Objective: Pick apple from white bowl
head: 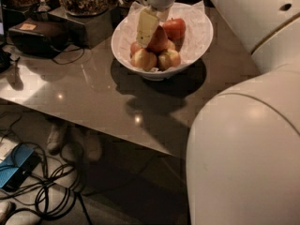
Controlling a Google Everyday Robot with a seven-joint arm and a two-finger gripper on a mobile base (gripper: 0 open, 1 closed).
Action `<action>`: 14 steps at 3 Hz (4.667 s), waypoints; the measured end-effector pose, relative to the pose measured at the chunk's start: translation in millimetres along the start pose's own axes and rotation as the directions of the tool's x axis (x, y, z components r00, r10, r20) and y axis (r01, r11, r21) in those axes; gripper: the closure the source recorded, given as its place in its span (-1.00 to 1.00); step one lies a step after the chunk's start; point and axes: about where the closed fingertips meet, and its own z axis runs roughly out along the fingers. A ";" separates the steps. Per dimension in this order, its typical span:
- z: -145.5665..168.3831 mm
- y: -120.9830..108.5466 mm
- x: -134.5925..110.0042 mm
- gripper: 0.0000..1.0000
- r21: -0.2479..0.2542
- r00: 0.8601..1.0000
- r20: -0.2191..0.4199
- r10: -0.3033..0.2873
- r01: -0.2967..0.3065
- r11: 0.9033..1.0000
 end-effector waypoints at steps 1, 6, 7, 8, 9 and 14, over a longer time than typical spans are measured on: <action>2.2 -0.8 0.5 -0.34 0.000 1.000 -0.002 0.000 0.000 1.000; 37.6 -12.3 7.7 -0.38 0.000 0.999 -0.035 -0.021 0.021 1.000; 37.4 -13.0 9.8 -0.36 -0.002 0.999 -0.034 -0.020 0.020 1.000; 37.3 -13.1 9.8 0.00 -0.002 0.999 -0.034 -0.020 0.020 1.000; 37.4 -13.1 9.8 0.46 -0.002 0.999 -0.034 -0.020 0.020 1.000; -18.6 2.2 11.8 1.00 0.008 0.996 0.067 -0.057 0.056 0.998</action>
Offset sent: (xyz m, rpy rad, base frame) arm 0.0006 -0.0080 -0.0096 -0.0407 0.0396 0.0014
